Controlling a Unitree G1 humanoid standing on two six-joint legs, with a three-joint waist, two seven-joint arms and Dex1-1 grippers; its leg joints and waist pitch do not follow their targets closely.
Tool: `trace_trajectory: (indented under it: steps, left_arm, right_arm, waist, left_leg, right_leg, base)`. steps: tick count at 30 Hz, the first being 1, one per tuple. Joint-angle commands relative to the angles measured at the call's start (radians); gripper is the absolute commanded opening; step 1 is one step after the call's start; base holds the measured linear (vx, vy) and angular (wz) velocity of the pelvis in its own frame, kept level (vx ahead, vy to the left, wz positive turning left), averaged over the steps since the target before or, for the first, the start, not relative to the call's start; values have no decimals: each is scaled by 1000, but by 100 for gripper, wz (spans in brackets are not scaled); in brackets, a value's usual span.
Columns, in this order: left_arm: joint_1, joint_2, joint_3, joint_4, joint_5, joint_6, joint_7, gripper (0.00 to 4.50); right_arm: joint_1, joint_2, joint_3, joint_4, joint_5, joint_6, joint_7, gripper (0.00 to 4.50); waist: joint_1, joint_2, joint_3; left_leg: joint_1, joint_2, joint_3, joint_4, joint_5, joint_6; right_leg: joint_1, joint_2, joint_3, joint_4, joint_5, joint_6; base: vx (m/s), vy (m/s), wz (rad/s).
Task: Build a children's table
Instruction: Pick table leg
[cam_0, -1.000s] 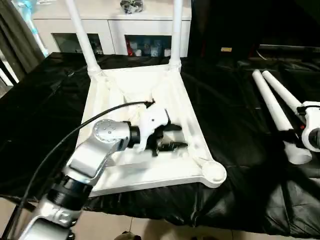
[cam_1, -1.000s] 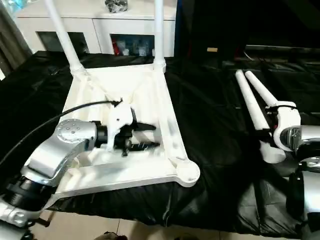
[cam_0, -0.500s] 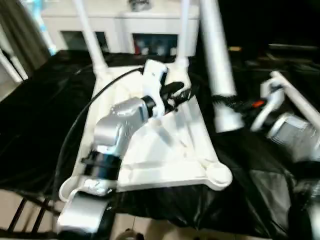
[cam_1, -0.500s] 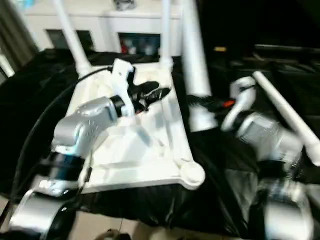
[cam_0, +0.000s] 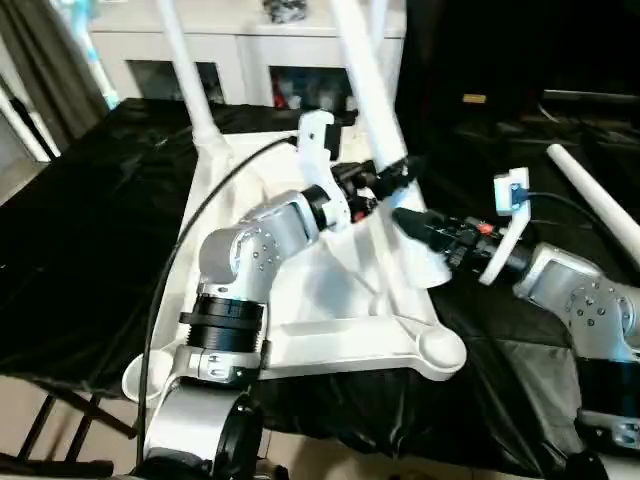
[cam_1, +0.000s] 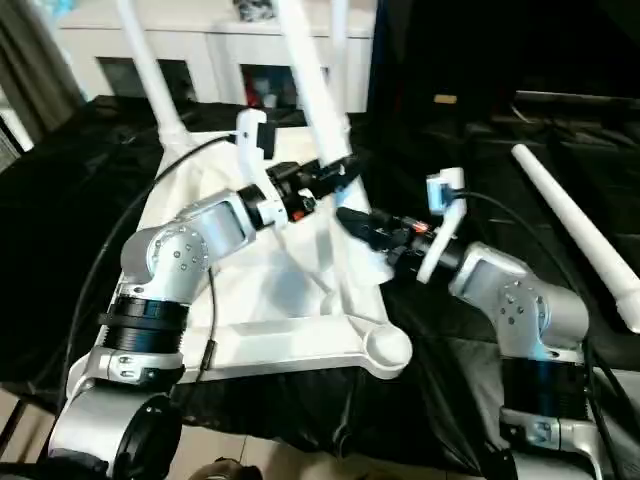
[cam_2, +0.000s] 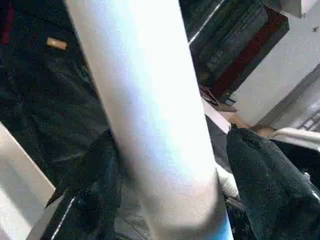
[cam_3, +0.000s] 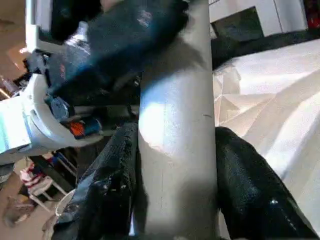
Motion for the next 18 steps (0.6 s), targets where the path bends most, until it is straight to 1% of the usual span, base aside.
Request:
trace_trajectory:
  steps: [1,3,4,5,7,8,9,10,11,13,15,16,17,18]
  left_arm:
    - [-26,-6,6,6,9,15,53,342]
    - [-30,-9,11,10,14,16,69,342]
    - [-50,-28,54,25,2,24,130,342]
    - [-57,-34,70,31,-4,27,153,324]
    - [-71,-46,97,44,-22,32,189,306]
    - [-71,-46,97,44,-22,32,189,306]
    - [-79,-61,116,49,-40,39,218,303]
    - [-81,-65,121,49,-44,41,226,292]
    - [-89,-85,145,56,-56,33,279,276]
    - [-95,-103,166,66,-62,21,326,262]
    - [-99,-112,178,71,-66,17,346,256]
    - [-103,-126,192,81,-60,3,384,239]
    - [-103,-127,193,82,-60,2,387,223]
    - [-105,-134,201,85,-58,-6,408,221]
  right_arm:
    - [1,17,23,-43,-16,-17,-38,186]
    - [1,23,27,-51,-29,-26,-51,186]
    - [-2,40,66,-80,-89,-68,-106,186]
    - [-3,47,80,-91,-107,-81,-125,186]
    - [-6,66,134,-117,-161,-111,-174,186]
    - [-6,66,134,-117,-161,-111,-174,186]
    - [-10,84,185,-128,-221,-151,-223,186]
    - [-11,91,195,-130,-232,-159,-235,186]
    - [-17,111,237,-138,-280,-185,-281,186]
    - [-23,131,268,-142,-318,-207,-318,186]
    - [-25,142,284,-145,-334,-216,-334,186]
    - [-31,167,297,-145,-365,-233,-382,186]
    - [-31,169,298,-146,-368,-234,-386,186]
    - [-35,180,305,-146,-385,-245,-412,186]
  waist:
    - [-1,-21,-74]
    - [-1,-22,-74]
    - [-1,-21,-74]
    - [-3,-22,-74]
    - [-7,-22,-74]
    - [-7,-21,-74]
    - [-6,-21,-75]
    - [-8,-20,-75]
    - [-9,-18,-76]
    - [-13,-17,-76]
    - [-14,-17,-77]
    - [-16,-20,-78]
    - [-15,-17,-79]
    - [-16,-15,-80]
  left_leg:
    - [19,37,-26,-67,-168,43]
    - [18,38,-26,-68,-163,40]
    - [21,38,-26,-68,-163,38]
    - [18,36,-26,-67,-151,31]
    - [18,34,-25,-68,-150,31]
    - [18,35,-26,-67,-150,30]
    - [19,35,-26,-67,-146,32]
    - [17,35,-26,-67,-141,29]
    - [19,35,-26,-68,-143,29]
    - [19,35,-27,-69,-148,28]
    - [20,34,-27,-70,-143,33]
    - [20,36,-26,-69,-132,37]
    - [20,37,-27,-69,-120,41]
    - [19,37,-27,-68,-113,45]
  right_leg:
    - [47,-49,33,-93,-308,-163]
    - [47,-49,33,-92,-300,-161]
    - [46,-49,33,-92,-295,-161]
    - [47,-47,33,-90,-279,-160]
    - [47,-48,33,-90,-271,-158]
    - [48,-48,33,-89,-269,-159]
    - [47,-48,34,-88,-261,-158]
    - [46,-47,34,-86,-253,-160]
    - [46,-48,34,-86,-243,-165]
    - [47,-46,34,-85,-226,-170]
    - [50,-45,34,-84,-207,-172]
    - [47,-44,36,-82,-183,-178]
    - [48,-45,36,-79,-161,-187]
    - [49,-44,36,-76,-146,-190]
  base:
    - [0,0,0]
    - [0,0,0]
    - [0,0,0]
    - [0,0,0]
    - [0,0,0]
    - [0,0,0]
    - [0,0,0]
    - [0,0,0]
    - [0,0,0]
    - [0,0,0]
    - [0,0,0]
    - [0,0,0]
    - [0,0,0]
    - [0,0,0]
